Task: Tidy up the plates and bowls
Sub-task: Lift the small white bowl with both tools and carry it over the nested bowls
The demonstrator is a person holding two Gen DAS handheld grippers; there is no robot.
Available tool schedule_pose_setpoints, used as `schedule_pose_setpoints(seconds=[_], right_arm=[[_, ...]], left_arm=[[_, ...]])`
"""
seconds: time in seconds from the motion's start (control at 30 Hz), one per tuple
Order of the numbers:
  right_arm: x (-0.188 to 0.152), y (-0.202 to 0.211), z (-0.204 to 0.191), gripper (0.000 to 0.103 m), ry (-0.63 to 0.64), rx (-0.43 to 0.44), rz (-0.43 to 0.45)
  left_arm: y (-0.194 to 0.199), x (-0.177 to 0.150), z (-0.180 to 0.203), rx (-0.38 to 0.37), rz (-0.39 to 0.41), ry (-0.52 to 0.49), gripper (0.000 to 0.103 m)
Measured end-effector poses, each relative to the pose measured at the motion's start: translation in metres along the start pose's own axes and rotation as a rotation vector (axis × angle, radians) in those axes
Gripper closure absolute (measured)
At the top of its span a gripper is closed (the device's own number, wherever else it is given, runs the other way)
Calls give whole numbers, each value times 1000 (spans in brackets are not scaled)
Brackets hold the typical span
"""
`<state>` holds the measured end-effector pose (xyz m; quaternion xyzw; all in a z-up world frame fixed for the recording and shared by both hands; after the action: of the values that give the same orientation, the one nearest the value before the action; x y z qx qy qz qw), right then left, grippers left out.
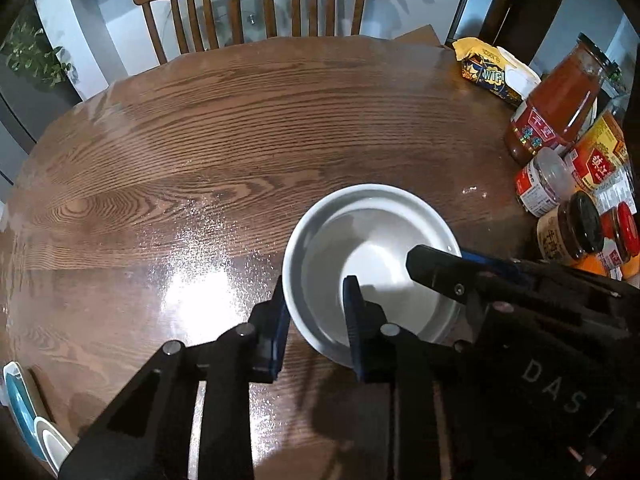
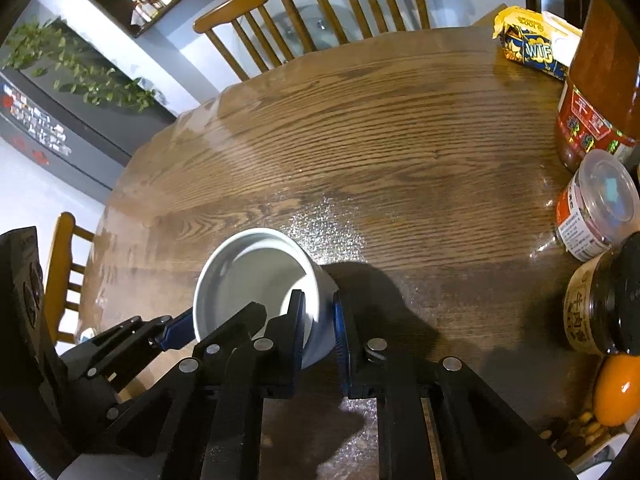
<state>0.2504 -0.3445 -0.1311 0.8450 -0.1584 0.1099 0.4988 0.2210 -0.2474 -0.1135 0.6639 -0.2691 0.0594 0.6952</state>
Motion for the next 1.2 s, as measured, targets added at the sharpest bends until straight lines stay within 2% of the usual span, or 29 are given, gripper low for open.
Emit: schedule_pose_setpoints(seconds=[0.27, 0.5, 0.9, 1.2], right_arm=[[-18, 12, -2, 87, -15, 14, 28], [-35, 39, -13, 87, -14, 55, 81], [-79, 77, -53, 87, 31, 84, 144], [-108, 91, -88, 87, 71, 106, 164]], left_arm=[[14, -15, 4, 27, 42, -25, 80], [52, -28, 6, 79, 132, -82, 80], [111, -69, -4, 115, 227, -84, 79], [144, -99, -21, 136, 275, -66, 79]])
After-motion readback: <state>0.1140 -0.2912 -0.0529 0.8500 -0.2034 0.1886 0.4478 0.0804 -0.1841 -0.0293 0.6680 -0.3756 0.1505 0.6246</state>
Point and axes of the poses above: each gripper's, at about its wrist camera, not at the fingertips, and y roughly against the way its jaws point, z to its right, x to its top, the point moved 4 cm from there along -y, roughly the way its jaws point, and after that the axes turned 8 degrees about -y, right-handed, at the moved point
